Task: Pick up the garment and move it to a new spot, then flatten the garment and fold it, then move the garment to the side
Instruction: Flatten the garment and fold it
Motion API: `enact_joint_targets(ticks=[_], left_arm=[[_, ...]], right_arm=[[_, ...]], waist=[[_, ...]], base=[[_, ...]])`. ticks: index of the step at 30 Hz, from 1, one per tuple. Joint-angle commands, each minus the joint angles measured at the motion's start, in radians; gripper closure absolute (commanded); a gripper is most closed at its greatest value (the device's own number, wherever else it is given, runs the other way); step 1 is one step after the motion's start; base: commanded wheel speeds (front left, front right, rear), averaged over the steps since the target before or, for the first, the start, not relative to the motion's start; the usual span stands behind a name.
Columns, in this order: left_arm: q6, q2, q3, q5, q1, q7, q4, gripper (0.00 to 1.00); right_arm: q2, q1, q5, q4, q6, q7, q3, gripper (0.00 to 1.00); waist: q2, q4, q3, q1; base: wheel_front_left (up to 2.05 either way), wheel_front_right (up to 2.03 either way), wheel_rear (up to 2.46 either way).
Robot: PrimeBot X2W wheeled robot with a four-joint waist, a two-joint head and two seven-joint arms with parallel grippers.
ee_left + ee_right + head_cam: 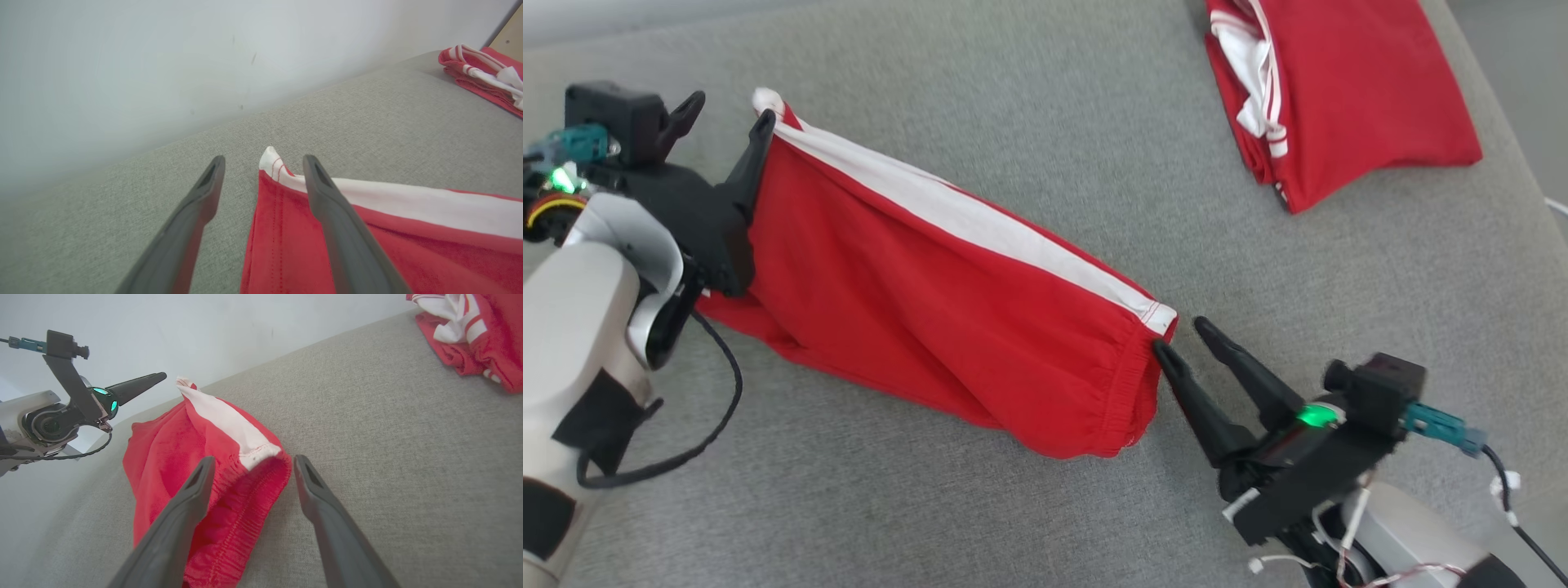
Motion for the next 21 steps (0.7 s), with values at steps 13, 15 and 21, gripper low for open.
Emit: enact_joint_targets(ticks=[13, 15, 21], left_arm=[[0.033, 0.007, 0.073, -0.061, 0.165, -0.208, -0.013, 0.0], [0.045, 0.005, 0.088, -0.063, 0.18, -0.211, -0.023, 0.0], [0.091, -0.02, 0.183, -0.032, 0.288, -0.217, -0.102, 0.0]], right_arm=[[0.112, 0.128, -0.273, -0.103, -0.002, -0.03, -0.317, 0.0], [0.136, 0.142, -0.316, -0.117, -0.002, -0.03, -0.346, 0.0], [0.275, 0.211, -0.533, -0.187, -0.002, -0.03, -0.487, 0.0]], waist=[[-0.0001, 0.029, -0.123, 0.0001], [-0.0001, 0.031, -0.125, 0.0001], [-0.0001, 0.04, -0.127, 0.0001]], base=[[0.0, 0.0, 0.0], [0.0, 0.0, 0.0], [0.0, 0.0, 0.0]])
